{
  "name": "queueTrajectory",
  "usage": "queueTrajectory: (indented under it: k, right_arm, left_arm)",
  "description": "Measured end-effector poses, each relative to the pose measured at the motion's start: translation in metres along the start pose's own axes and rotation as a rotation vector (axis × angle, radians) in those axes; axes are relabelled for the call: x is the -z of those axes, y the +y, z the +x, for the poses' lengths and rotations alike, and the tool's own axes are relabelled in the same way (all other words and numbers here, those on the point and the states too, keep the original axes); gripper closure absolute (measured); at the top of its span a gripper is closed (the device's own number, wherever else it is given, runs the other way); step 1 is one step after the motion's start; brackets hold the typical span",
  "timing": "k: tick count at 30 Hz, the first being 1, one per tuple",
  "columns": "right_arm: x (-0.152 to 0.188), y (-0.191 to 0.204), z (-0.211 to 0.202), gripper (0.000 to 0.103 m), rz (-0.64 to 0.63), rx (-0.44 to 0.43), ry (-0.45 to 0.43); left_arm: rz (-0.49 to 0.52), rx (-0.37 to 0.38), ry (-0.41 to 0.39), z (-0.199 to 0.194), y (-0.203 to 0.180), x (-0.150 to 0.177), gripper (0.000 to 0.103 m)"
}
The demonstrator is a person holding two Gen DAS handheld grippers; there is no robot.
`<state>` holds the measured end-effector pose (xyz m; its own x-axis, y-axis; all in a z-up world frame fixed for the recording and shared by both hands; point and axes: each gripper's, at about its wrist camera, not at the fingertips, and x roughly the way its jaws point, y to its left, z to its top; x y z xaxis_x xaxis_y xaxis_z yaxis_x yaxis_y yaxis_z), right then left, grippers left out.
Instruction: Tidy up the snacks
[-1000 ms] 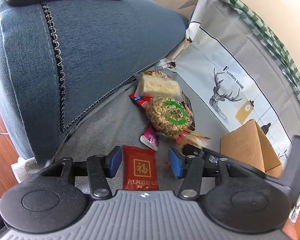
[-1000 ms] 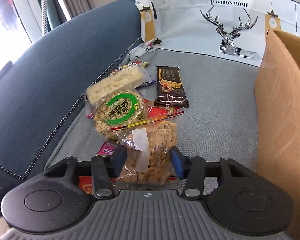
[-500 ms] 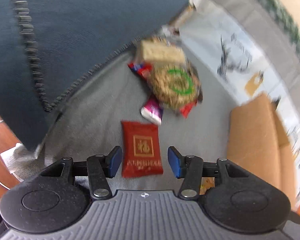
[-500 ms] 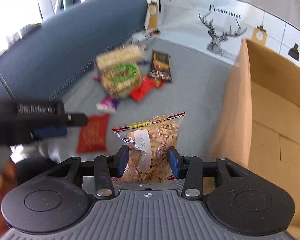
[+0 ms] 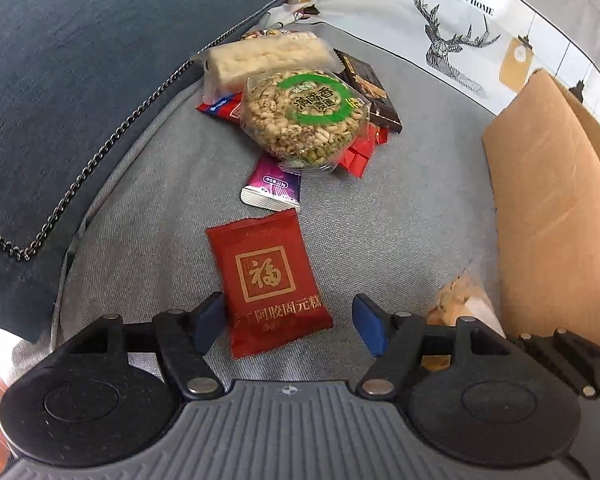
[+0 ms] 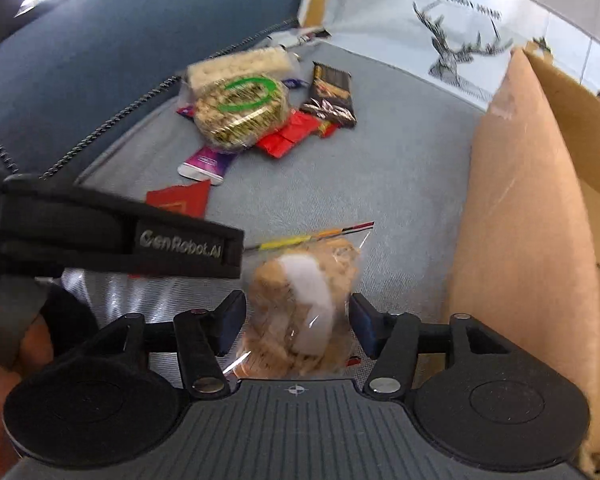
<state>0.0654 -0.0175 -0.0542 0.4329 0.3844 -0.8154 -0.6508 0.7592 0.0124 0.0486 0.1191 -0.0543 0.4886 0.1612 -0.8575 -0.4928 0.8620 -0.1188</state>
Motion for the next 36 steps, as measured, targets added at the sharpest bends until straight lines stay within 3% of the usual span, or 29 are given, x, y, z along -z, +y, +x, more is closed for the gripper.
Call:
queueTrajectory:
  k: [3,9,12,14,17,21,24,28,36]
  right_arm:
    - [0.001,0.0,0.001,0.043,-0.001,-0.001,0.0]
    - [0.0,-0.001,-0.002,0.053,-0.006,-0.012,-0.011]
    - [-0.002,-0.003,-0.008,0.054,0.015,-0.025,-0.044]
    - [-0.003,-0.004,-0.01,0.054,0.029,-0.04,-0.057]
    - [-0.003,-0.004,-0.008,0.054,0.04,-0.055,-0.05]
    - [-0.003,-0.003,-0.002,0.054,0.055,-0.072,-0.031]
    - [-0.001,-0.004,0.002,0.054,0.066,-0.075,-0.017]
    - [-0.001,-0.004,0.003,0.054,0.068,-0.076,-0.02]
    - [-0.007,-0.004,-0.014,0.056,0.077,-0.067,-0.102]
  left_arm:
    - [0.015,-0.029,-0.01,-0.001,-0.003,0.0,0.044]
    - [-0.041,-0.008,-0.062,-0.014,0.005,-0.002,0.049]
    - [-0.073,0.052,-0.114,-0.024,0.013,-0.009,0.049]
    - [-0.062,0.135,-0.105,-0.024,0.017,-0.016,0.049]
    - [-0.056,0.244,-0.04,-0.013,0.026,-0.025,0.048]
    - [-0.175,0.377,0.088,0.011,0.051,-0.028,0.048]
    - [-0.22,0.41,0.083,0.012,0.06,-0.028,0.048]
    - [-0.202,0.412,0.054,0.008,0.058,-0.028,0.048]
    - [-0.205,0.449,-0.002,0.0,0.06,-0.026,0.048]
